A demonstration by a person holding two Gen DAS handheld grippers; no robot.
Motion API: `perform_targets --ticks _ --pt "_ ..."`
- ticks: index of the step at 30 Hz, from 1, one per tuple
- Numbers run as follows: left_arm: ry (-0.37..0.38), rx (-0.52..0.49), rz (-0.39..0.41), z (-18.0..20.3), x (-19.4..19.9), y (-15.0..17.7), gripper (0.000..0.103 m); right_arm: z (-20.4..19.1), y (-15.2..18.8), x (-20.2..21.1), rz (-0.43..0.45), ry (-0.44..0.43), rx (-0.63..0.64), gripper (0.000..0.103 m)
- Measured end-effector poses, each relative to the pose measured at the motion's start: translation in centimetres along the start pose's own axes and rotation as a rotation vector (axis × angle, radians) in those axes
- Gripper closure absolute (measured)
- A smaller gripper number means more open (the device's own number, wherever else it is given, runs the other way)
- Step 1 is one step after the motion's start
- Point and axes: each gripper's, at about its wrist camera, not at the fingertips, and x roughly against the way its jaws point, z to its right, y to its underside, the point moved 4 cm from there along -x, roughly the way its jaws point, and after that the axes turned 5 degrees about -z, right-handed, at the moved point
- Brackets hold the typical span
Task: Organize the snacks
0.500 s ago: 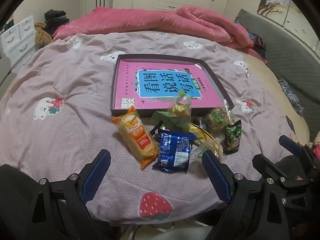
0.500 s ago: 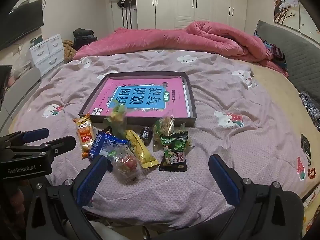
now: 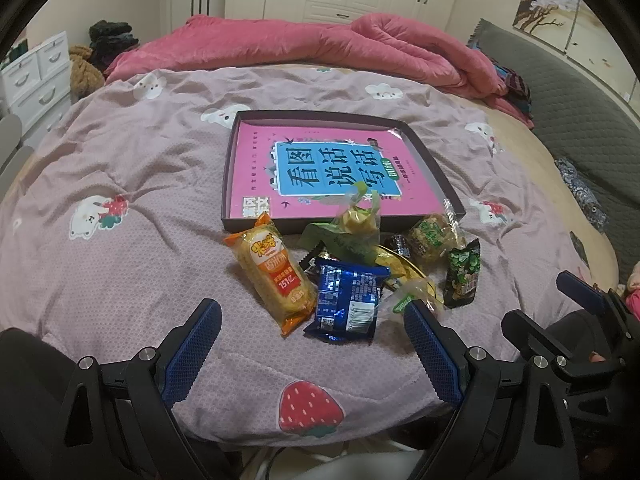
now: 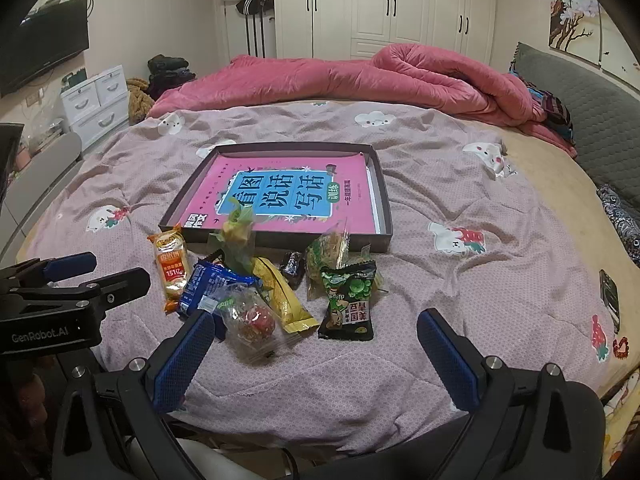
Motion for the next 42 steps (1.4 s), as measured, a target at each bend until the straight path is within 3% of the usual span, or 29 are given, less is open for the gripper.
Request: perform_targets --ticks 24,33,36,42 --pt "-0.002 0.011 -0.012 -0.3 -0.6 0.2 0.01 -0.5 0.3 0.0 -0.015 -0.007 0.024 0.001" --pt "-0.005 0.064 -0.086 -1.4 -1.5 0.3 0.01 -2.5 1.0 -1.9 -0.101 -0.049 0.106 0.001" --pt "0.009 0.108 -0.076 -2.5 -2.0 0.1 0.01 -3.6 1.4 -3.1 -0.143 -0.07 0.149 0.001" --pt "-0.024 0.171 -0.142 -4.5 -3.5 0.1 0.01 -5.3 1.8 -5.0 -0.183 -0.045 0.243 0.01"
